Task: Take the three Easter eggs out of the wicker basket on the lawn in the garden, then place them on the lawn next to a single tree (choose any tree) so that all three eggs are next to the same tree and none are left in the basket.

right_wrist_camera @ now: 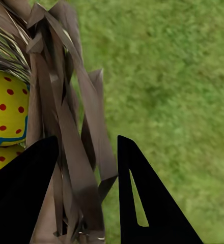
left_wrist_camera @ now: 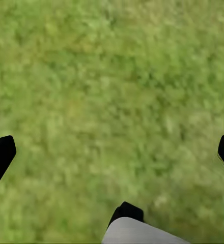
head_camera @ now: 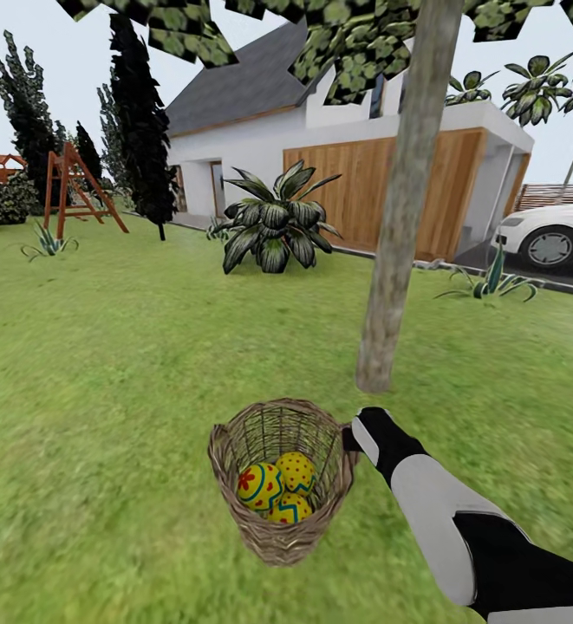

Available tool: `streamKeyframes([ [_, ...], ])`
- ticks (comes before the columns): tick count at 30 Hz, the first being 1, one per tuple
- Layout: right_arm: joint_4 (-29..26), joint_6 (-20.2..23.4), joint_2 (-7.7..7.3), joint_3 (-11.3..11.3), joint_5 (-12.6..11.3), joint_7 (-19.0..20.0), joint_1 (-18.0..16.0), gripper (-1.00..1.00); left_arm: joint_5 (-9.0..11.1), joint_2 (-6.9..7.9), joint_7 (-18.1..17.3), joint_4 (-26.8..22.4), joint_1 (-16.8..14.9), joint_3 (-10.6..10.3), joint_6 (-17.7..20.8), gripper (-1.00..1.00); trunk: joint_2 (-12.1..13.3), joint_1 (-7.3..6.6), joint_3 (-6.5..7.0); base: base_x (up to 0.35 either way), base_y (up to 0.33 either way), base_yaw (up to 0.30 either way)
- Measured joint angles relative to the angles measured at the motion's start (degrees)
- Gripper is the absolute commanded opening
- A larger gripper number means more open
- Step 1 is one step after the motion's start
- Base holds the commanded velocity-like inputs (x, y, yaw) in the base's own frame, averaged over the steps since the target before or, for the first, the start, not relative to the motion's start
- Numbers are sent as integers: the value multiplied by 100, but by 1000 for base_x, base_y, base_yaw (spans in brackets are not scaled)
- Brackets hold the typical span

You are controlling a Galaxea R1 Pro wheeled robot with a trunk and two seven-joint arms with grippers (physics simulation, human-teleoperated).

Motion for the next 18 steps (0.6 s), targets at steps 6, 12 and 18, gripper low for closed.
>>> streamKeyframes([
  [6, 0, 10, -1, 15, 43, -5, 0, -100, 0, 2, -17, -1, 0, -4, 0, 100, 0, 0, 0, 338, 15, 86],
  [12, -2, 5, 0, 8, 17, -4, 0, -100, 22, 7, -27, -75, 0, -5, 10, 100, 0, 0, 0, 339, 34, 46],
  [18, -4, 1, 0, 3, 5, -2, 0, -100, 14, 13, 19, -1571, 58, -6, 526, 100, 0, 0, 0, 339, 1, 1],
])
